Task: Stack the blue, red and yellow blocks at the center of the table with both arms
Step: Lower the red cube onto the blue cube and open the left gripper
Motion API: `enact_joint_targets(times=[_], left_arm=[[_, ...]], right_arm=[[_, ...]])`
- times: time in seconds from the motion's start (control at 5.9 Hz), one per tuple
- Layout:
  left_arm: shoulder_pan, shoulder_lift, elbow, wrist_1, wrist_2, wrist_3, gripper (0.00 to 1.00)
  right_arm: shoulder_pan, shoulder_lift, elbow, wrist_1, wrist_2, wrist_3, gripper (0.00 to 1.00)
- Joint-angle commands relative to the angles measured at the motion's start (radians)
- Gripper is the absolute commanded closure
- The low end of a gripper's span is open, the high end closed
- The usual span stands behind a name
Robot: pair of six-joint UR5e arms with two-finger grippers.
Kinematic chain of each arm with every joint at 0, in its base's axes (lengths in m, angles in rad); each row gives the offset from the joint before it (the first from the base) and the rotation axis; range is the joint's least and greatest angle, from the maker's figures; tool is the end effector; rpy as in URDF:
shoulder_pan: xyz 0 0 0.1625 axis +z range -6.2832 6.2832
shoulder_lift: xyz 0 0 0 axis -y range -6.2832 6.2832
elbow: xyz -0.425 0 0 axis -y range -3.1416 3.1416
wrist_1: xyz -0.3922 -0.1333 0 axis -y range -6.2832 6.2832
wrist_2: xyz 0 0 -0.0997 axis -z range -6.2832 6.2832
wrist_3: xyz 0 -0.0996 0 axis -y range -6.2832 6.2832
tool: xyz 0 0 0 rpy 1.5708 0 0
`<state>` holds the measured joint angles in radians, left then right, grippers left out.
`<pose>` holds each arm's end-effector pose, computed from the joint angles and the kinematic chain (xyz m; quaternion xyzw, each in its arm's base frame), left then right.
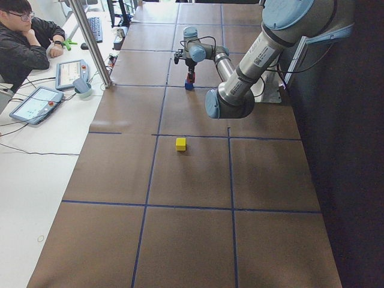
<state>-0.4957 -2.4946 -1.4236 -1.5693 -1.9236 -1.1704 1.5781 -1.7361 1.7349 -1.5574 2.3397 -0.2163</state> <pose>0.6175 -0.4463 0.1408 0.0147 0.4057 0.0228 0.9136 0.0671 -0.4224 0.6525 0.0475 -0.3721 -0.0990 0.9217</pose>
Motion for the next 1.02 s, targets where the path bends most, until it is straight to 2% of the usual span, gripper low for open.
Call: enact_joint_targets(times=[0.0,0.17,0.34,0.51,0.68,0.85], left_arm=[[-0.006,-0.001,0.002,0.0,0.012,-0.002,0.36],[-0.006,-0.001,0.002,0.0,0.015,-0.003,0.25],[-0.006,-0.001,0.0,-0.006,0.032,0.0,0.07],[-0.032,-0.001,-0.009,-0.041,0.029,0.005,0.01],[-0.062,-0.001,-0.024,-0.041,0.023,0.009,0.01],[-0.114,0.008,-0.052,-0.028,-0.042,0.079,0.01]], right_arm=[[0.0,0.0,0.0,0.0,0.001,0.0,0.0],[0.0,0.0,0.002,0.0,0.001,0.0,0.0],[0.0,0.0,0.002,0.0,0.001,0.0,0.0],[0.0,0.0,0.003,0.0,0.001,0.0,0.0],[0.0,0.001,0.002,0.0,0.001,0.002,0.0],[0.0,0.001,0.003,0.0,0.001,0.005,0.0]])
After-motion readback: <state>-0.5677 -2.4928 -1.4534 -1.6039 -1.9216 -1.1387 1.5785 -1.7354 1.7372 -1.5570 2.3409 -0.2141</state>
